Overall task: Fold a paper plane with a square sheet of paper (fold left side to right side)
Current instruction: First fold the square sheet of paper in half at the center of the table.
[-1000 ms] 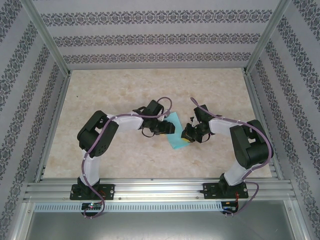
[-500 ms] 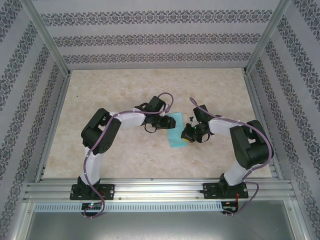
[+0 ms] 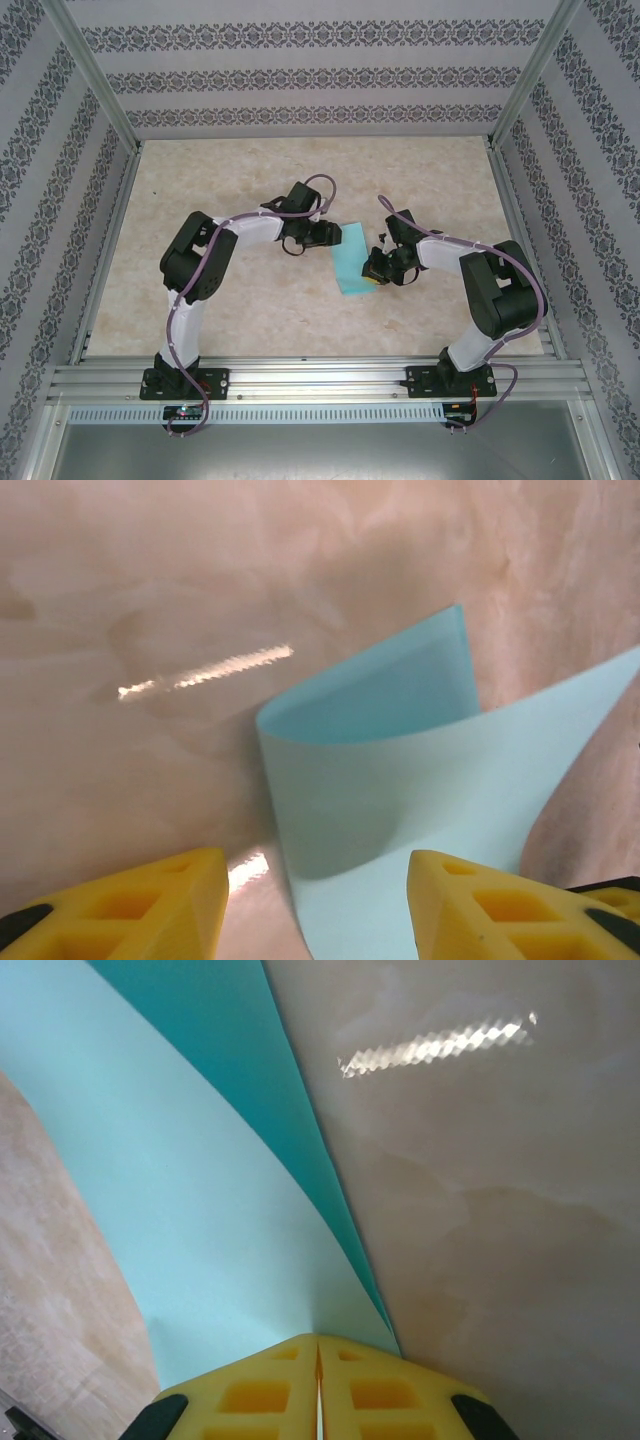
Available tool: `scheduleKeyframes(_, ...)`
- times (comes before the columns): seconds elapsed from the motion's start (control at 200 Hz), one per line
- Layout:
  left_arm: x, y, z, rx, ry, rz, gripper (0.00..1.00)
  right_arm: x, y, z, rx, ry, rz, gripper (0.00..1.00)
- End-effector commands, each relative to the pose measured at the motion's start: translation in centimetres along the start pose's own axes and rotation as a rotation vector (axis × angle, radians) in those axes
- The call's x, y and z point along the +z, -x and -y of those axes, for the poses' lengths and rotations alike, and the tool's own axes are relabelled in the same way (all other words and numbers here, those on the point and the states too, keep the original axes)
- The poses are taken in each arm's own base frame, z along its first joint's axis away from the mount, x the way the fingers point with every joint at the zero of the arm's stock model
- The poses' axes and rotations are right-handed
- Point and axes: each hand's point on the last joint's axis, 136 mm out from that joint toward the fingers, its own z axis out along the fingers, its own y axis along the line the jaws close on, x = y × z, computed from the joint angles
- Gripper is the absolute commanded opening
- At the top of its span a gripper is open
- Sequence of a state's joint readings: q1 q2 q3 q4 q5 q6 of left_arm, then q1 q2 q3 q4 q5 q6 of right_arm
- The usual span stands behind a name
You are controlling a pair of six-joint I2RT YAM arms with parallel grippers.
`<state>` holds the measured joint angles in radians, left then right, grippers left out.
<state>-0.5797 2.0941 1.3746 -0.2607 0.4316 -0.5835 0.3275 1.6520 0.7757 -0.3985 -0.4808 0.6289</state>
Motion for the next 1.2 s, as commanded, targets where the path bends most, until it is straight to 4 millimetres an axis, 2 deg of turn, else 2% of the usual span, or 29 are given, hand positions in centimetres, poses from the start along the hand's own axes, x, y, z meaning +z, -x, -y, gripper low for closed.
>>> scheduleKeyframes(0.0,-2.1,1.2,0.2,0.030,0.006,0.060,0.51,0.5,-1.8,3.5,0.033,-0.148,-0.035,0.09)
scheduleKeyframes(0.115,-3.1,0.5,1.8,0.035,-0.076,0.059,0.49,0.5,-1.7,3.5,0.030,-0.148,-0.035,0.09)
scheduleKeyframes(0.215,-3.0,-0.3,3.6,0.042,-0.163,0.038,0.46,0.6,-1.8,3.5,0.031,-0.151,-0.036,0.09)
scheduleKeyframes(0.325,-2.0,-1.2,5.3,0.062,-0.215,0.008,0.45,0.6,-1.8,3.6,0.032,-0.151,-0.036,0.09)
scheduleKeyframes(0.415,-0.7,-1.3,5.6,0.062,-0.223,-0.010,0.44,0.6,-1.8,3.6,0.031,-0.153,-0.035,0.09)
scheduleKeyframes(0.6,1.2,-0.6,4.7,0.054,-0.183,-0.012,0.45,0.7,-1.9,3.6,0.030,-0.159,-0.040,0.09)
scheduleKeyframes(0.809,2.4,-0.3,1.7,0.083,-0.040,0.020,0.45,0.8,-1.9,3.7,0.028,-0.169,-0.040,0.09)
scheduleKeyframes(1.024,2.6,0.2,-0.9,0.101,0.076,0.078,0.46,0.8,-2.1,3.9,0.023,-0.182,-0.046,0.09)
scheduleKeyframes(1.194,2.0,1.7,-1.1,0.114,0.130,0.128,0.47,0.8,-2.3,4.2,0.025,-0.193,-0.048,0.09)
